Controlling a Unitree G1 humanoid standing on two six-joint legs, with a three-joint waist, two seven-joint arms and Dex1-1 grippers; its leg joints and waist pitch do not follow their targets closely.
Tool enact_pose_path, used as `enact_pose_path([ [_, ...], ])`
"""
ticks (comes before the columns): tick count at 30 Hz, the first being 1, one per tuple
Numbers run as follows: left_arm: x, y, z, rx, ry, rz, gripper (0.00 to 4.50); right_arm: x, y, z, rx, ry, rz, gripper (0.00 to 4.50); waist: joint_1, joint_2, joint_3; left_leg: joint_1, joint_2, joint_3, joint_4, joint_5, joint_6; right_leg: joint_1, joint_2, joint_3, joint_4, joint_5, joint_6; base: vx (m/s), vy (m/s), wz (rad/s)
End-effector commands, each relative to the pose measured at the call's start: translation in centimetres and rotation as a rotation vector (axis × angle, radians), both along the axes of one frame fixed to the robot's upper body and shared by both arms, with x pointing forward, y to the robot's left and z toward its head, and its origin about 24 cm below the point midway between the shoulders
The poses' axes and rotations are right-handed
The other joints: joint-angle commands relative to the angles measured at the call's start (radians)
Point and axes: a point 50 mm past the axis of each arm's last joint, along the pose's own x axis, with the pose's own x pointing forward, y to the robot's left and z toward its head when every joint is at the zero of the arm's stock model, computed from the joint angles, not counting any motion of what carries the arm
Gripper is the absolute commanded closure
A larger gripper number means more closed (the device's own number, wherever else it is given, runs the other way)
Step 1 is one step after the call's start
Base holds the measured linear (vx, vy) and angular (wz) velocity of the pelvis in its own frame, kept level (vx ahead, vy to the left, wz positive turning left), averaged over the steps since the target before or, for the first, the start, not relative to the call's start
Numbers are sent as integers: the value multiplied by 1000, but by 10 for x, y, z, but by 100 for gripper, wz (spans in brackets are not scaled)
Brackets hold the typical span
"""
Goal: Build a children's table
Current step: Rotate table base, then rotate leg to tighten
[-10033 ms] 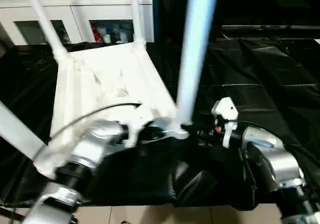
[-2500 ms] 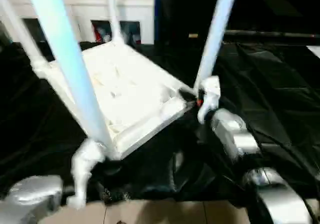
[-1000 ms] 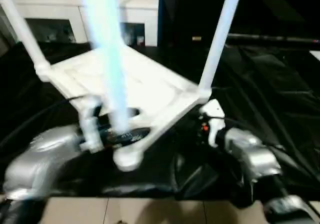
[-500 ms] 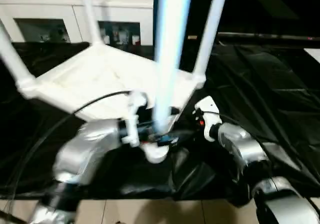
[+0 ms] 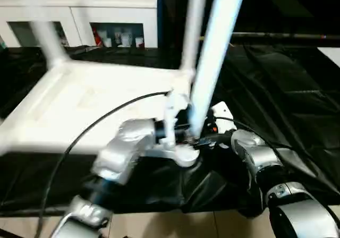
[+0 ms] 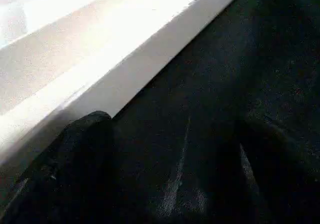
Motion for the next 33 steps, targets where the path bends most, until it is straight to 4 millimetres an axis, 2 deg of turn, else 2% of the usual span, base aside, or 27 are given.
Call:
enact_pose_path([
  [1,6,-4,0,42,-39,34,0,4,18,11,25,-56,60,5,9,10,-73,8,29,-14,-66,-227,24,55,-53,40,-72,-36,-281,0,0,0],
  [4,11,7,-4,89,-38,63,0,6,9,14,14,-77,40,5,10,12,-73,7,29,-13,-64,-214,34,55,-56,40,-70,-37,-289,0,0,0],
  [5,9,20,-8,118,-20,41,0,6,1,18,19,-89,51,5,11,17,-74,7,30,-13,-63,-203,38,55,-56,39,-69,-28,-296,0,0,0],
  [6,9,20,-8,118,-20,40,0,6,1,18,19,-89,51,5,11,19,-73,4,29,-13,-63,-196,43,56,-54,38,-67,-19,-300,0,0,0],
  [8,3,41,-18,191,27,-30,0,3,-12,23,9,-99,94,5,14,20,-73,5,29,-11,-61,-191,54,56,-52,37,-65,-20,-297,0,0,0],
  [9,3,41,-18,191,27,-30,0,3,-12,23,9,-99,94,5,15,21,-73,4,30,-10,-60,-183,63,54,-51,37,-64,-25,-294,0,0,0],
  [10,1,51,-23,234,48,-54,0,0,-18,24,-8,-100,128,5,16,25,-72,6,30,-9,-60,-185,64,52,-51,37,-66,-33,-294,0,0,0],
  [12,-2,66,-31,298,72,-81,18,-6,-28,24,-42,-97,175,2,25,35,-72,10,32,-9,-61,-201,57,47,-51,38,-69,-77,-281,0,0,0],
  [16,-1,77,-38,354,79,-84,29,-12,-36,24,-72,-89,217,0,38,37,-71,14,34,-10,-66,-233,32,42,-53,40,-71,-105,-277,0,0,0],
  [19,3,86,-42,401,74,-51,69,-19,-43,24,-91,-81,240,0,38,33,-70,10,30,-12,-68,-249,25,47,-53,40,-73,-115,-260,0,0,0],
  [20,6,92,-44,435,70,-34,74,-22,-46,24,-99,-77,253,0,37,34,-67,10,29,-12,-69,-254,26,45,-51,40,-80,-131,-252,0,0,0],
  [22,8,98,-47,486,67,-22,82,-28,-49,25,-105,-75,268,0,39,33,-71,10,29,-13,-67,-243,27,47,-53,42,-77,-126,-241,0,0,0],
  [26,8,102,-51,524,74,-26,120,-32,-50,25,-100,-65,275,0,38,26,-70,6,31,-13,-68,-221,35,46,-56,40,-78,-133,-245,0,0,0],
  [30,9,107,-56,534,85,-17,161,-39,-48,27,-82,-51,290,0,41,31,-69,8,31,-13,-69,-223,36,43,-55,42,-80,-146,-239,0,0,0],
  [33,9,108,-58,540,94,-27,172,-41,-48,28,-84,-48,293,0,40,30,-70,9,32,-14,-70,-234,28,42,-56,41,-80,-148,-241,0,0,0],
])
